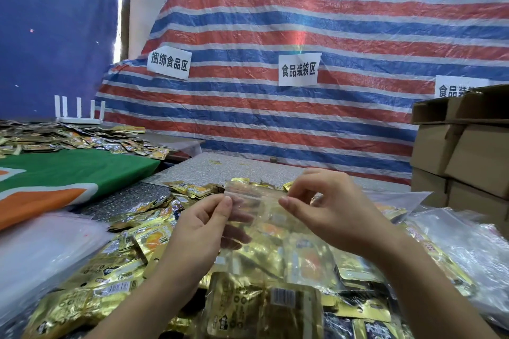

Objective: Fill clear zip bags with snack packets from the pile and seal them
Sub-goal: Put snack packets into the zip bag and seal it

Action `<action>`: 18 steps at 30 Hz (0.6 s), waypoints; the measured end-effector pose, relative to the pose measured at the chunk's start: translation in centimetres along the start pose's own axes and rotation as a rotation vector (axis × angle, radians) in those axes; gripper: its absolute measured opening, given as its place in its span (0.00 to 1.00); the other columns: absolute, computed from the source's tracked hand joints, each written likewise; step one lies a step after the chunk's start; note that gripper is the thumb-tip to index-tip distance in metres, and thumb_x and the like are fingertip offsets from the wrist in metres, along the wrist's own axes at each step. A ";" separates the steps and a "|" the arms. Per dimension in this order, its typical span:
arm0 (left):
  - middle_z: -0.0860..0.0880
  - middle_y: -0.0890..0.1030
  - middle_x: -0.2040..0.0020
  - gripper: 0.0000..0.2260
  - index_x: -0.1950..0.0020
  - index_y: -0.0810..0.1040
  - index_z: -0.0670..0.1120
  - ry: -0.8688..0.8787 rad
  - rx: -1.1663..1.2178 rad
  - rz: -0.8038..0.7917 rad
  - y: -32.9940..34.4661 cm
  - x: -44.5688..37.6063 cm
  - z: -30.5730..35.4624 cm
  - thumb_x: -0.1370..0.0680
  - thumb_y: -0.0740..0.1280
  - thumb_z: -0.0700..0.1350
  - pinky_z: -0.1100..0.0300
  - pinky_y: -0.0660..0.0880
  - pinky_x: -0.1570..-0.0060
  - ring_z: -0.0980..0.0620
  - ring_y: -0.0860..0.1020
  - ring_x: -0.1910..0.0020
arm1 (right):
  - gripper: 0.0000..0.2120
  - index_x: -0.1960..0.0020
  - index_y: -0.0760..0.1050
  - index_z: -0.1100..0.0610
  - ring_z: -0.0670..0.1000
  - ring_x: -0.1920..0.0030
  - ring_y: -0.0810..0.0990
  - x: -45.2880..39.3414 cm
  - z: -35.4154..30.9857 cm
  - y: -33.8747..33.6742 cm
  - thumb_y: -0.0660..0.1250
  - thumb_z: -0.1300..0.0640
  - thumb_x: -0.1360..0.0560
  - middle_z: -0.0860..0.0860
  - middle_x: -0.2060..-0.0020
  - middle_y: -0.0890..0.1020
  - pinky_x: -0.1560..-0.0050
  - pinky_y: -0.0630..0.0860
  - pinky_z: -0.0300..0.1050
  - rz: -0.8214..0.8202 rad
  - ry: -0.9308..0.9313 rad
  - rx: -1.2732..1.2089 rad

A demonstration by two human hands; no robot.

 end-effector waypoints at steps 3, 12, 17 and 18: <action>0.44 0.86 0.59 0.12 0.56 0.83 0.53 0.041 -0.044 0.018 -0.1 0.0 0.3 0.19 0.60 0.47 0.59 0.79 0.69 0.46 0.82 0.69 | 0.07 0.59 0.77 0.45 0.40 0.53 0.76 0.1 -0.2 0.2 0.69 0.44 0.25 0.41 0.56 0.77 0.53 0.76 0.39 -0.002 0.018 0.049; 0.45 0.85 0.60 0.15 0.58 0.82 0.55 0.086 -0.170 -0.016 0.4 0.6 0.4 0.17 0.60 0.42 0.61 0.78 0.67 0.45 0.82 0.68 | 0.10 0.48 0.78 0.49 0.42 0.59 0.77 0.0 0.2 3.3 0.63 0.44 0.20 0.40 0.60 0.80 0.55 0.77 0.47 -0.061 0.104 0.122; 0.46 0.85 0.60 0.11 0.58 0.81 0.56 0.062 -0.173 -0.005 0.4 0.5 0.2 0.20 0.62 0.50 0.61 0.78 0.67 0.45 0.83 0.66 | 0.11 0.59 0.76 0.52 0.45 0.65 0.73 0.0 0.6 3.9 0.64 0.49 0.20 0.45 0.67 0.76 0.63 0.73 0.48 -0.044 0.118 0.132; 0.46 0.85 0.60 0.10 0.58 0.81 0.56 0.068 -0.172 0.009 0.2 0.4 0.2 0.22 0.62 0.53 0.62 0.78 0.67 0.45 0.84 0.66 | 0.11 0.59 0.76 0.51 0.45 0.65 0.73 0.0 0.6 4.0 0.64 0.49 0.20 0.44 0.66 0.76 0.62 0.74 0.48 -0.052 0.117 0.139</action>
Point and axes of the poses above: each hand's wrist, its own x-axis away from the middle knuckle, its own y-axis out of the palm, z = x × y, the point moved 8 cm from there along -x, towards the middle knuckle
